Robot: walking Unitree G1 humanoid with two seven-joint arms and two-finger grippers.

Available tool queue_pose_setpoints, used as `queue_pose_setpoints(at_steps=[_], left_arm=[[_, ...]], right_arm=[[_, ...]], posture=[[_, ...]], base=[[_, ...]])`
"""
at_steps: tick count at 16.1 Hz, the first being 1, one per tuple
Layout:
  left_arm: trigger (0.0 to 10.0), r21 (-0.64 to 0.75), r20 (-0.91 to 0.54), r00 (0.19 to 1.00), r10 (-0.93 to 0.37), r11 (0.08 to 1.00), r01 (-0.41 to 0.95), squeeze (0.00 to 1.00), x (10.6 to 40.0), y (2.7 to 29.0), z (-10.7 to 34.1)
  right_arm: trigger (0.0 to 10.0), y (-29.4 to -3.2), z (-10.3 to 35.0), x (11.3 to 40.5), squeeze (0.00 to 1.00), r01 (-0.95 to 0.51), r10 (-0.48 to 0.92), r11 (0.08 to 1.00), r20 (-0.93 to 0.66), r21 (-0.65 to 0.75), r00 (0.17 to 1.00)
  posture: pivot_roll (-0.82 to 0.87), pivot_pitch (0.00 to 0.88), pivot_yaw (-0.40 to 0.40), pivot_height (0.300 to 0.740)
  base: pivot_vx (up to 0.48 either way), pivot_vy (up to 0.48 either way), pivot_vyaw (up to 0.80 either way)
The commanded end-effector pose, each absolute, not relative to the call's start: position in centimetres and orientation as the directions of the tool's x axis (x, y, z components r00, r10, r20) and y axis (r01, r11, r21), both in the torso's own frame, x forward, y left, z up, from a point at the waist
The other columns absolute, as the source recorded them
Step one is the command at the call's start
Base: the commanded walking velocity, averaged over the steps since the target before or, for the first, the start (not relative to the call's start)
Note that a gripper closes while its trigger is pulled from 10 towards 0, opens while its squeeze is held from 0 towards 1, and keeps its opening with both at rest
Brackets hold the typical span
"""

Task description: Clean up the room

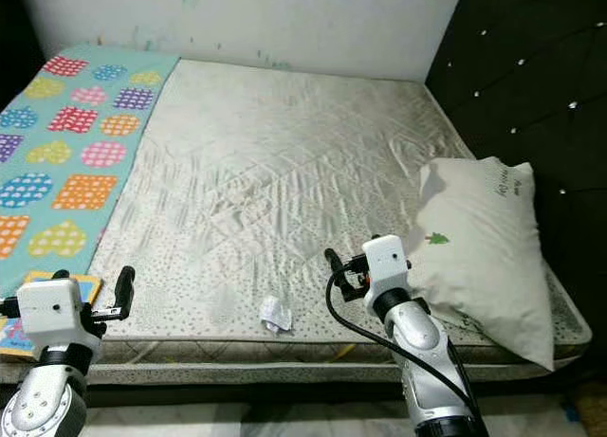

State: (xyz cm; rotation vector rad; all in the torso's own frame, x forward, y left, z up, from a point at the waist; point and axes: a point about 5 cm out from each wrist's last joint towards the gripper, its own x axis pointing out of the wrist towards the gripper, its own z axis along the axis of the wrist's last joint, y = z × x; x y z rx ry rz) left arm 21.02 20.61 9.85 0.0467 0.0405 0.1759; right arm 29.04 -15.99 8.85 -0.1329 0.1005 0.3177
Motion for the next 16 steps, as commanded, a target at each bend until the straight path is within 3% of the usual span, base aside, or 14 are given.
queue_pose_setpoints(at_steps=[1,9,16], left_arm=[[10.0,0.046,-0.039,0.986,0.164,0.986,-0.163,0.00,20.98,20.30,10.03],[10.0,0.065,-0.020,0.983,0.184,0.981,-0.183,0.00,21.49,20.15,10.08],[10.0,0.021,-0.021,0.990,0.141,0.990,-0.141,0.00,21.58,19.71,10.21]], right_arm=[[10.0,-16.01,9.10,28.99,0.00,-0.336,0.322,0.934,-0.124,-0.120,0.939],[10.0,-15.59,8.72,28.69,0.00,-0.388,0.372,0.914,-0.141,-0.114,0.917],[10.0,-15.55,8.94,29.38,0.00,-0.402,0.385,0.907,-0.144,-0.127,0.912]], posture=[[0.04,0.070,-0.124,0.665],[0.04,0.028,-0.124,0.566],[0.04,0.038,-0.132,0.562]], base=[[0.000,0.000,0.00],[0.000,0.000,0.00],[0.000,0.000,0.00]])
